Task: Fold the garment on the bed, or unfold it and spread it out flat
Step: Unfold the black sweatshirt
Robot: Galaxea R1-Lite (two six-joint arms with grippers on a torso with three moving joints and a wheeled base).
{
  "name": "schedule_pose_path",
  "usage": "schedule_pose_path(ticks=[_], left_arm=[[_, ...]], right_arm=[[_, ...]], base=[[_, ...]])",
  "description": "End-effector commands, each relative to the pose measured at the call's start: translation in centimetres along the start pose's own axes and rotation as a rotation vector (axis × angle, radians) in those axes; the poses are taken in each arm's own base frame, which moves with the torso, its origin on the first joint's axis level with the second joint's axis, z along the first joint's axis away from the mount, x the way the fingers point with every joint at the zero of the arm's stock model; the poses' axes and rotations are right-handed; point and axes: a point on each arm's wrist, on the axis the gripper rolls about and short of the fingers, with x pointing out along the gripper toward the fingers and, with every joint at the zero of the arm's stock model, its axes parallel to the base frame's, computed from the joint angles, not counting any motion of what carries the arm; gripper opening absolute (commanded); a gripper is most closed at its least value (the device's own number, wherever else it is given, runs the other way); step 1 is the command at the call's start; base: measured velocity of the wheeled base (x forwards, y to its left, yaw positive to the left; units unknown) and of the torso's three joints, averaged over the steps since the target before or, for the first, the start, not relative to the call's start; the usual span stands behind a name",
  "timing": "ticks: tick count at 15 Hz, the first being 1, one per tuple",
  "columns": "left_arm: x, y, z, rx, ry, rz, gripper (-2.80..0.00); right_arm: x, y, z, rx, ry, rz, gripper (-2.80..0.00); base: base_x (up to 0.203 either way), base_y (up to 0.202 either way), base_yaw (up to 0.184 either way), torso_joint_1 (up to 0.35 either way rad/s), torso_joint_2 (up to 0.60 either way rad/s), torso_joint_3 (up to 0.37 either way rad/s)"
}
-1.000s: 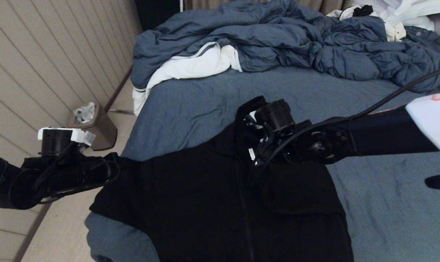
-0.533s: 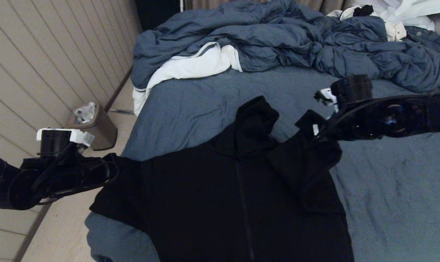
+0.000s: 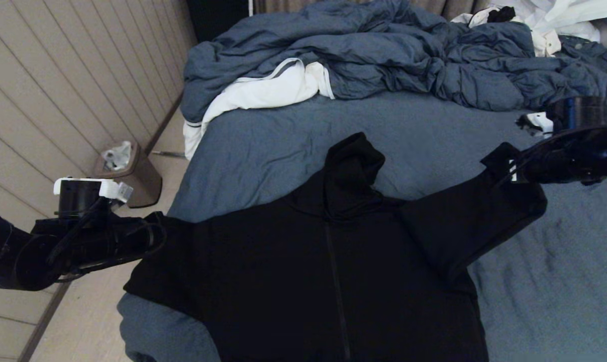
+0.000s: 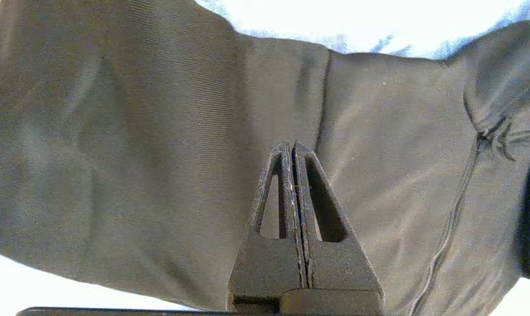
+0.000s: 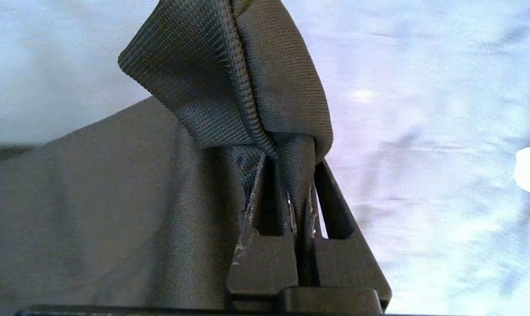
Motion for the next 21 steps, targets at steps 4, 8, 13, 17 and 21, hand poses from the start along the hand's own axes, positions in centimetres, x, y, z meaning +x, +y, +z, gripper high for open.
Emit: schedule_pose_path(ticks=[4, 8, 13, 17, 21], left_arm=[[0.0, 0.0, 0.0, -0.002, -0.004, -0.004, -2.80], [0.3, 0.2, -0.1, -0.003, 0.002, 0.000, -2.80], [0.5, 0.3, -0.2, 0.001, -0.006, -0.002, -2.80], [0.5, 0.3, -0.3, 0.000, -0.004, -0.002, -2.80], [0.5, 0.3, -0.3, 0.001, -0.004, -0.003, -2.80]], right_arm=[[3.2, -4.6, 0.3, -0.017, -0.015, -0.062, -2.80], [4.2, -7.6, 1.3, -0.006, -0.059, -0.129, -2.80], [5.6, -10.6, 0.5, -0.005, -0.038, -0.190, -2.80], [5.7, -12.0, -0.6, 0.015, -0.007, -0.216, -2.80], [5.8, -13.6, -2.2, 0.033, 0.041, -0.245, -2.80]], base=[[0.000, 0.000, 0.000, 0.000, 0.00, 0.000], [0.000, 0.000, 0.000, 0.000, 0.00, 0.000], [0.000, 0.000, 0.000, 0.000, 0.00, 0.000], [0.000, 0.000, 0.000, 0.000, 0.00, 0.000], [0.000, 0.000, 0.000, 0.000, 0.00, 0.000]])
